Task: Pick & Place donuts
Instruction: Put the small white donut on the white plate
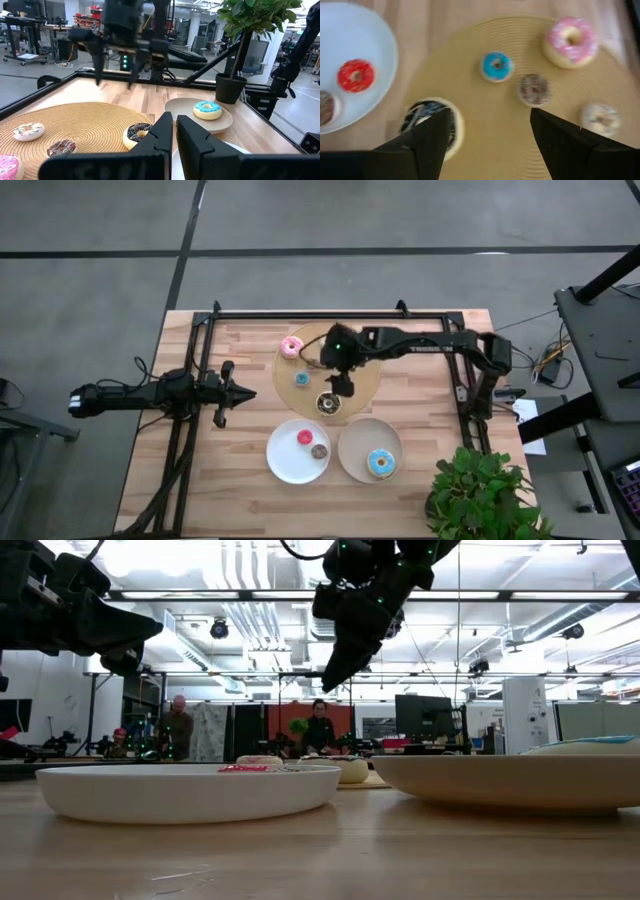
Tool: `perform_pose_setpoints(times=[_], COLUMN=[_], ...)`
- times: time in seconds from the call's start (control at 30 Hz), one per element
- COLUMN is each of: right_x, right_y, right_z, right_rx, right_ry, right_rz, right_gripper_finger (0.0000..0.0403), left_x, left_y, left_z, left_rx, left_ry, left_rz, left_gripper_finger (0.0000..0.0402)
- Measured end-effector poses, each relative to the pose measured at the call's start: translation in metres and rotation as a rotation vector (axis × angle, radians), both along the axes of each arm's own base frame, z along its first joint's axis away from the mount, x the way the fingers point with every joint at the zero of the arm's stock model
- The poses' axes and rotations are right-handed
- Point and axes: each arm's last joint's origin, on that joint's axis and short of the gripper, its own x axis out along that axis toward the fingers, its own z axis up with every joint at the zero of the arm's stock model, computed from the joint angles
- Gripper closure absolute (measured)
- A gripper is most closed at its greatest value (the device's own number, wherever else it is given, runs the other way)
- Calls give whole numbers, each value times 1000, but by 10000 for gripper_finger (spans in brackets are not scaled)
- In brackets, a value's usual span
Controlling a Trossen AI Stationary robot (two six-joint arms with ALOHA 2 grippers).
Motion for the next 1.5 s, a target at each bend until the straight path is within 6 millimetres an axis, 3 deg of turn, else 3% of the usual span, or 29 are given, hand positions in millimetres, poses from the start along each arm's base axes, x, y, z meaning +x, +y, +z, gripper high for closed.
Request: perform_pose_setpoints(times=[0.5,1.5], right_x=[-13,-14], right_y=[-33,-35], right_z=[4,4], right_rx=[2,-29], right_ry=[24,33], right_rz=[-85,-44], right_gripper_finger=[141,149], left_x=[0,0], left_y=[0,0], left_z=[0,0], left_rx=[0,0], left_ry=[0,0], left_rz=[0,0], left_gripper_finger=[402,402])
